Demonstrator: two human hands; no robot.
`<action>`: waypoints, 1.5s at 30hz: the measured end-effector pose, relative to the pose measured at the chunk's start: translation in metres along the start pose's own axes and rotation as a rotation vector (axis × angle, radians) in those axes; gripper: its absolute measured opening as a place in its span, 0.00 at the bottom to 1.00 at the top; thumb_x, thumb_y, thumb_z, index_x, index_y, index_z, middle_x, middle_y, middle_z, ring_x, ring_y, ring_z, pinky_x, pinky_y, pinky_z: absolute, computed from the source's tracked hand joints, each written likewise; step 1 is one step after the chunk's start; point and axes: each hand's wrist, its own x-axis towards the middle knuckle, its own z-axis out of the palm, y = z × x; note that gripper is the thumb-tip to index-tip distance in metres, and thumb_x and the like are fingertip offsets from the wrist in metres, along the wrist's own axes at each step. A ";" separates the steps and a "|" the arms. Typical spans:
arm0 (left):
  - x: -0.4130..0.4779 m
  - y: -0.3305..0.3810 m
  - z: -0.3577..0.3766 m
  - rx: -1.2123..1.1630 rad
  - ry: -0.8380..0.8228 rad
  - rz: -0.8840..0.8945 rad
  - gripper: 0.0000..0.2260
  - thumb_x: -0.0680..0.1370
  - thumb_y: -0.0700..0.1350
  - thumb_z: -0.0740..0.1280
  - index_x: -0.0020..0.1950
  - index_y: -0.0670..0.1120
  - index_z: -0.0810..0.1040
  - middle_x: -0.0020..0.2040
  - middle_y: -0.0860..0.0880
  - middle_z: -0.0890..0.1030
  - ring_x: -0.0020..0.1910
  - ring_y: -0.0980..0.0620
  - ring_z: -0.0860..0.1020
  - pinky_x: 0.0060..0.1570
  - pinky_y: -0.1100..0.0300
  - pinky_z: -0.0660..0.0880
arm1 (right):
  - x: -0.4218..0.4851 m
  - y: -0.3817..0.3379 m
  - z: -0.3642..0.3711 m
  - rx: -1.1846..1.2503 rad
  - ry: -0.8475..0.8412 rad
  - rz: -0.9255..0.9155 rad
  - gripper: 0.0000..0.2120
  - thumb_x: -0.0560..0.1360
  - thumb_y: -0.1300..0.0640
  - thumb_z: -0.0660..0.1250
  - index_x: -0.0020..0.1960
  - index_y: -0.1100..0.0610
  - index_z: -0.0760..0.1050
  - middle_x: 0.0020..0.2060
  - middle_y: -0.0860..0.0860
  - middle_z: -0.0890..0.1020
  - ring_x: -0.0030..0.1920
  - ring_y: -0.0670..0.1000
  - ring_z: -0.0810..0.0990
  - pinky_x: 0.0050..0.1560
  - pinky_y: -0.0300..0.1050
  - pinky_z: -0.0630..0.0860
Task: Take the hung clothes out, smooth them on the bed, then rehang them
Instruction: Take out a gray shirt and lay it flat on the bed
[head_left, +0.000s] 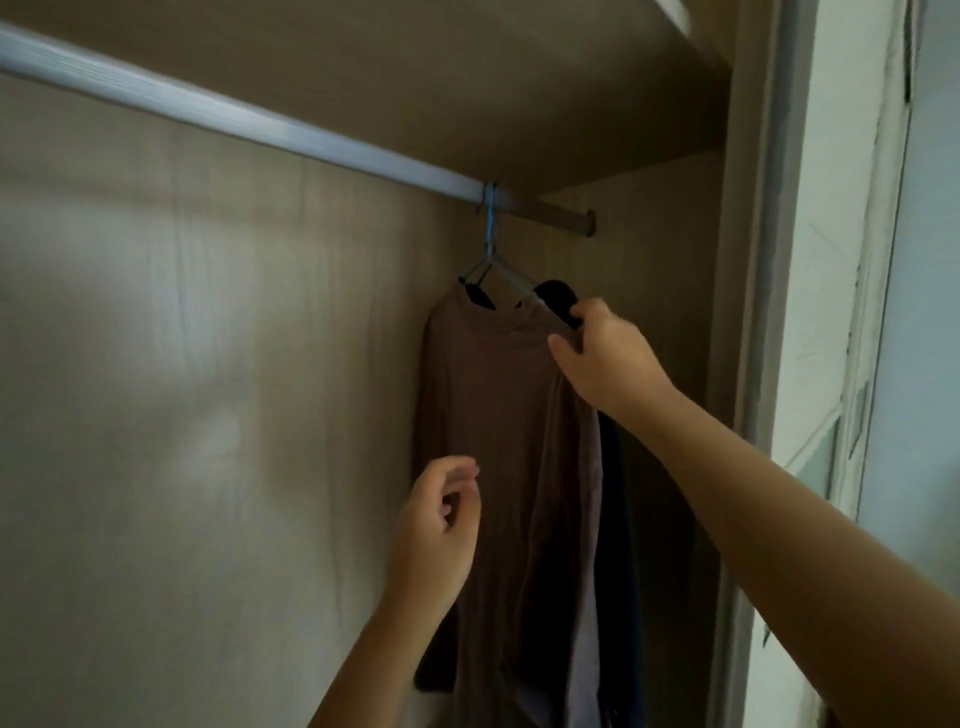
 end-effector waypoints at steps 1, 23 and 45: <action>0.006 -0.002 0.001 -0.003 0.012 0.005 0.14 0.77 0.39 0.62 0.47 0.60 0.72 0.49 0.57 0.79 0.52 0.61 0.77 0.53 0.66 0.71 | 0.010 -0.001 0.004 -0.072 -0.045 0.007 0.17 0.78 0.54 0.59 0.62 0.62 0.67 0.54 0.58 0.78 0.49 0.57 0.78 0.43 0.47 0.75; 0.057 0.014 -0.042 0.370 0.121 0.202 0.13 0.77 0.41 0.62 0.61 0.46 0.75 0.54 0.50 0.78 0.54 0.55 0.75 0.49 0.74 0.64 | 0.062 0.005 -0.017 0.156 0.158 0.037 0.12 0.77 0.51 0.59 0.50 0.57 0.77 0.42 0.53 0.78 0.47 0.55 0.77 0.45 0.49 0.74; 0.074 -0.033 -0.010 0.578 0.086 0.273 0.26 0.75 0.51 0.56 0.68 0.36 0.65 0.65 0.33 0.70 0.64 0.34 0.68 0.64 0.42 0.65 | -0.133 0.139 -0.044 0.395 0.005 0.046 0.12 0.68 0.48 0.64 0.35 0.56 0.77 0.29 0.50 0.76 0.31 0.44 0.74 0.34 0.37 0.67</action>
